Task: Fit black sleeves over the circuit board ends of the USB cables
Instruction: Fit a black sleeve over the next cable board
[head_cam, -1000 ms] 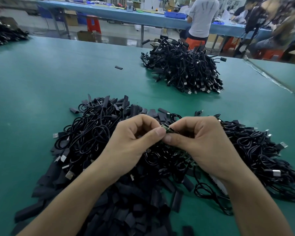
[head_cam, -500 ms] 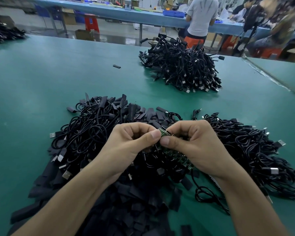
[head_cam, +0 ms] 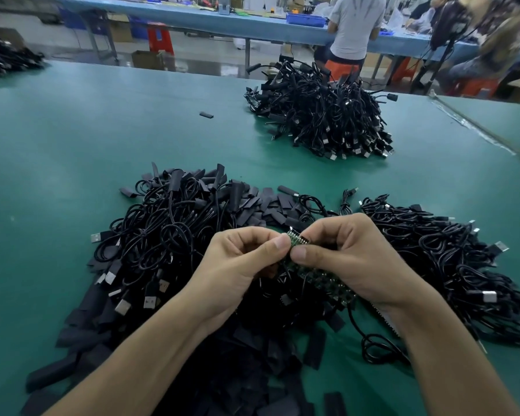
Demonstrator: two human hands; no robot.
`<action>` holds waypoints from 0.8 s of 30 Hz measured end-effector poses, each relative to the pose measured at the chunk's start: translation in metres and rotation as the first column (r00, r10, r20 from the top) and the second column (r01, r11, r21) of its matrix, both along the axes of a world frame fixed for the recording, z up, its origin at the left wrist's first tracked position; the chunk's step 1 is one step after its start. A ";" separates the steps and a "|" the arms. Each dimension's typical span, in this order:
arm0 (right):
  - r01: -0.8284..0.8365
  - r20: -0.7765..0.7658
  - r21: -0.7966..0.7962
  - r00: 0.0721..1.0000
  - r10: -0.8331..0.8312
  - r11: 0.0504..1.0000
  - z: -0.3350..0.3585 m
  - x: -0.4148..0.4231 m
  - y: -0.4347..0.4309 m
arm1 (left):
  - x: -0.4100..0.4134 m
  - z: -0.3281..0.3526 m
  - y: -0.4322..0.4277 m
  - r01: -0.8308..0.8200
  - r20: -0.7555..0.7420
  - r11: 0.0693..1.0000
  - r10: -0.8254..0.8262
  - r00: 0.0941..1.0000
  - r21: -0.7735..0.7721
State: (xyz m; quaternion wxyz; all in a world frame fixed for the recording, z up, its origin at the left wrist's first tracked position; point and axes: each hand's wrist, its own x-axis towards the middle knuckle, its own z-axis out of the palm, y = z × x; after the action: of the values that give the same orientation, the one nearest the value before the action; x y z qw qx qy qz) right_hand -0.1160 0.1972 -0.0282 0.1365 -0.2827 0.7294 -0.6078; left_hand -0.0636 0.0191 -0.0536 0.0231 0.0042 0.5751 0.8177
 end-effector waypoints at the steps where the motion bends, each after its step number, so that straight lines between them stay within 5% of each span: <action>1: -0.013 0.007 -0.009 1.000 0.013 1.000 0.001 0.001 -0.001 | 0.000 -0.001 0.002 -0.003 0.008 0.999 0.002 1.000 0.049; 7: 0.019 -0.046 0.086 0.999 -0.015 0.996 0.013 0.007 -0.005 | -0.002 -0.007 0.006 -0.006 0.022 0.975 0.001 1.000 0.220; 10: 0.216 -0.121 0.165 0.973 -0.197 0.962 0.023 0.007 0.002 | -0.005 0.004 -0.003 -0.106 -0.063 0.962 0.126 0.990 0.252; 13: 0.559 -0.296 0.233 0.820 -0.489 0.796 0.026 0.001 0.015 | -0.008 0.027 -0.025 -0.299 -0.182 0.888 0.377 0.908 0.350; 17: 0.761 -0.474 0.408 0.649 -0.595 0.504 0.021 -0.003 0.026 | -0.009 0.058 -0.055 -0.518 -0.216 0.709 0.667 0.713 0.479; 21: 0.709 -0.561 0.664 0.681 -0.471 0.235 0.017 0.001 0.020 | -0.005 0.068 -0.077 -0.733 -0.244 0.645 0.763 0.599 0.216; 24: 0.730 -0.623 0.638 0.676 -0.394 0.245 0.019 0.005 0.012 | -0.002 0.065 -0.066 -0.766 -0.407 0.642 0.693 0.596 -0.030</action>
State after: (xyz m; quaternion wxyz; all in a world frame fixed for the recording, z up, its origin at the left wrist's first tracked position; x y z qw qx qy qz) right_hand -0.1109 0.2095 -0.0087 -0.1008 0.0122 0.9888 -0.1093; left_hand -0.0654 -0.0469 0.0112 -0.4199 -0.0858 0.5990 0.6764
